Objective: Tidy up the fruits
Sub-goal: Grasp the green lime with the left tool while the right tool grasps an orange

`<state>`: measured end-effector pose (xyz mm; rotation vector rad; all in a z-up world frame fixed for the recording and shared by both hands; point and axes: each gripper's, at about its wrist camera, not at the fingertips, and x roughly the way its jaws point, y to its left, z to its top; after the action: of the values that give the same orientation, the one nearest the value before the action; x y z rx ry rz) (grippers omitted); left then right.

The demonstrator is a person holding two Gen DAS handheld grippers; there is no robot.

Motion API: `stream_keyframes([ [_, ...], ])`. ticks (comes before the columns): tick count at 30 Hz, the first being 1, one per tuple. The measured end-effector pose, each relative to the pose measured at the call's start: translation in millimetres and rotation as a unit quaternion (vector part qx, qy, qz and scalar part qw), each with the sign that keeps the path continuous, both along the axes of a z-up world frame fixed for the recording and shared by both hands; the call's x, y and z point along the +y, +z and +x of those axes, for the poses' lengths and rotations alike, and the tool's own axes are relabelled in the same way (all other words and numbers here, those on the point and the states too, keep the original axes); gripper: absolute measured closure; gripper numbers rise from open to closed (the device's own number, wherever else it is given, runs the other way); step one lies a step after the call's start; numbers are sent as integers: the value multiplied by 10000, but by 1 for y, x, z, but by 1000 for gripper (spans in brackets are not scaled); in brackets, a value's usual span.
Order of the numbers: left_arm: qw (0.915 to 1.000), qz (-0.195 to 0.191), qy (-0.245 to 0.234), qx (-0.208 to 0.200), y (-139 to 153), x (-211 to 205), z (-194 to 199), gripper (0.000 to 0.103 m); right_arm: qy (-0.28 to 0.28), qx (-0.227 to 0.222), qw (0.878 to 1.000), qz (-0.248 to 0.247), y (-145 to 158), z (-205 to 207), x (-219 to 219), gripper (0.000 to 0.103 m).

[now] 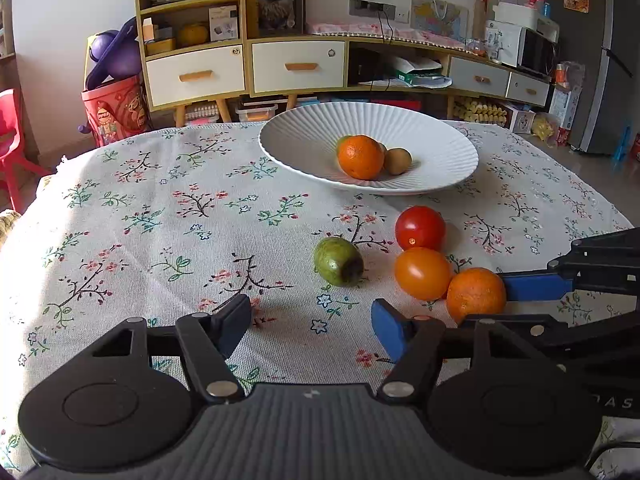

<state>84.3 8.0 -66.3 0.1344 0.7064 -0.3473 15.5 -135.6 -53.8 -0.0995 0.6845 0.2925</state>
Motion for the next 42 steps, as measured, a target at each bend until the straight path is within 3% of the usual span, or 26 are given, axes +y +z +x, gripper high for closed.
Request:
stream_keyframes([
  [14,9998,-96,148,58,2,-18,13,71,-155,3,9999,17,1,-1,-9,74],
  [21,9998,-38,183,46,3,-24,15,91,-253,12,9997,32,1,1,-15,74],
  [28,9998,78,160,9,3,-23,11,91,-285,22,9996,25,1,2,-17,74],
  [42,9998,-123,111,81,15,-8,2,91,-398,-73,9991,82,11,11,-21,74],
])
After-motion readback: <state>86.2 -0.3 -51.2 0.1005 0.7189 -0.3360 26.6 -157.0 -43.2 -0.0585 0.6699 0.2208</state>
